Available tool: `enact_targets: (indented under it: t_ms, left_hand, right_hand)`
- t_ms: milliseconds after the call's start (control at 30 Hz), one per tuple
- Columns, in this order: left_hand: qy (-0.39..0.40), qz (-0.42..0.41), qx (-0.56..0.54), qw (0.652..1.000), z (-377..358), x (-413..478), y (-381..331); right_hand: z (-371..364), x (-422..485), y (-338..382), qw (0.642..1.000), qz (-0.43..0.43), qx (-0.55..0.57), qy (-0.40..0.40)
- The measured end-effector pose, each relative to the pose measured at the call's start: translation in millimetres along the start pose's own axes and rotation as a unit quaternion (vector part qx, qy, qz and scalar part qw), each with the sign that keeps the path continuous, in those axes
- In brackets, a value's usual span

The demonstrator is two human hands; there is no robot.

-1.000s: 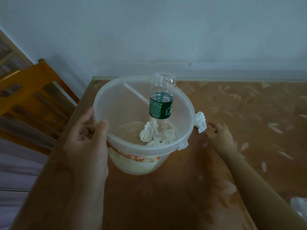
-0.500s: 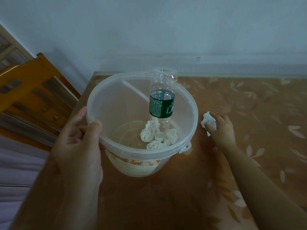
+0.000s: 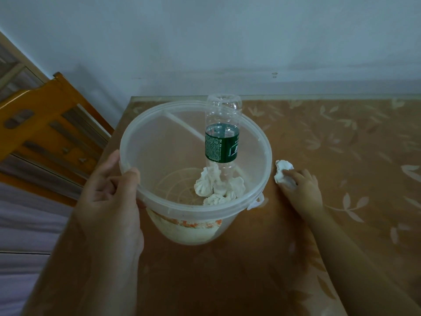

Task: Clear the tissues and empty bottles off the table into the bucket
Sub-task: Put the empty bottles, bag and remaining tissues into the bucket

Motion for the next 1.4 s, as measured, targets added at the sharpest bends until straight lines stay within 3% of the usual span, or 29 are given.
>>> enact_targets:
  t_ms: [500, 1167, 1400]
  left_hand:
    - [0.007, 0.021, 0.013, 1.0, 31.9, -22.8, -3.4]
    - [0.096, 0.039, -0.009, 0.995, 71.8, -86.1, -17.1]
    - [0.126, 0.035, 0.003, 0.991, 92.1, -110.8, -22.3]
  right_hand:
    - [23.7, -67.4, 3.0, 0.993, -0.013, 0.1, -0.064]
    - [156.1, -215.7, 81.5, 0.932, 0.036, 0.287, -0.216]
    - [167.8, -261.4, 135.7, 0.944, 0.11, 0.271, -0.151]
Point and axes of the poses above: each hand's wrist, its own x-axis towards the middle knuckle, its own z-axis out of the back of the hand, y = z × x, the point moved 9 cm from there along x, towards the middle knuckle, and after that the axes turned 5 degrees about x, right-handed, at the moved point
